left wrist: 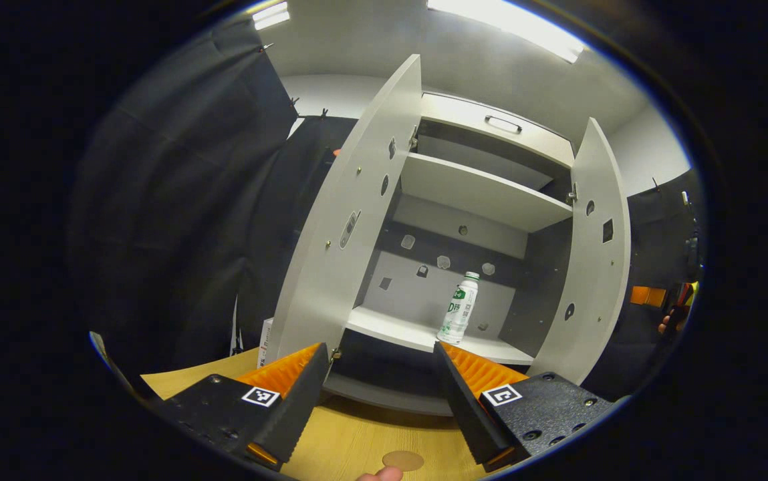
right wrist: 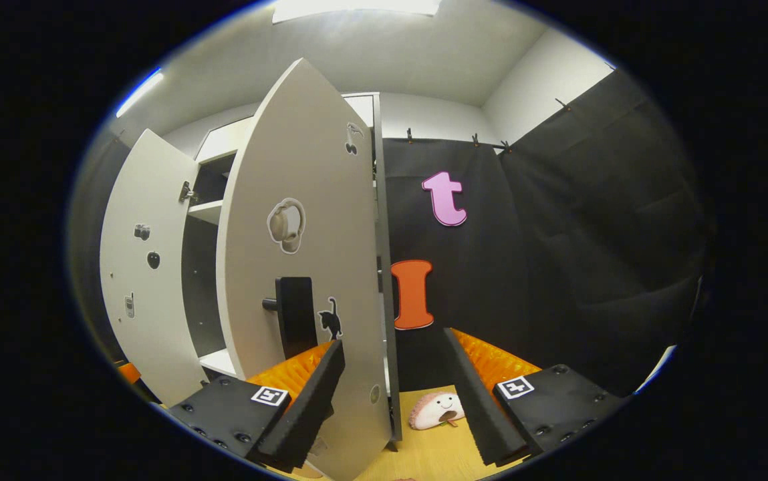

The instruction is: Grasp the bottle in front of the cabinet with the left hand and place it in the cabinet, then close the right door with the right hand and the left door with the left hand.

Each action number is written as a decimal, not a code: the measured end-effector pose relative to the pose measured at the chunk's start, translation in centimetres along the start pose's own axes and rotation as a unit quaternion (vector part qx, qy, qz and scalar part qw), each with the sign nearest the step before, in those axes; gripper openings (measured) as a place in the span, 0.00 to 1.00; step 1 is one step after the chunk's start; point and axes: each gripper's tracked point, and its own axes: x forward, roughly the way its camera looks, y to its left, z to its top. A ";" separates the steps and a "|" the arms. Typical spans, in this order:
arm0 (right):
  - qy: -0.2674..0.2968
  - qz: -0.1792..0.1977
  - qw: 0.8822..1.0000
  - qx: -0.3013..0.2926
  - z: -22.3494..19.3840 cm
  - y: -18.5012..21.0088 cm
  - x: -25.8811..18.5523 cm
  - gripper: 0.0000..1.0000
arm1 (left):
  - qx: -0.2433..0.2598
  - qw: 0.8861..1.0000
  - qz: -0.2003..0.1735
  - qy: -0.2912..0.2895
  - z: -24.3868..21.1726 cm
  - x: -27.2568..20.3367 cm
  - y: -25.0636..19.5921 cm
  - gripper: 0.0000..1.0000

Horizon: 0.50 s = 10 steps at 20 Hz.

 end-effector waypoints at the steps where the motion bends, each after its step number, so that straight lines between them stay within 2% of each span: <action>1: 0.001 0.007 1.000 0.003 -0.1 0.6 0.2 0.97 | -0.001 1.000 0.001 -0.002 0.2 0.0 0.0 0.95; 7: 0.006 0.051 0.999 0.002 -0.6 4.8 1.8 0.97 | -0.004 1.000 0.018 -0.008 1.0 0.0 1.1 0.95; 8: 0.006 0.062 0.998 0.006 -0.6 5.6 2.2 1.00 | -0.008 1.000 0.023 -0.007 1.1 -0.1 1.5 0.95; 10: 0.014 0.090 0.996 0.011 -1.0 7.8 2.6 0.98 | -0.013 0.999 0.034 -0.008 1.3 -0.3 2.4 0.95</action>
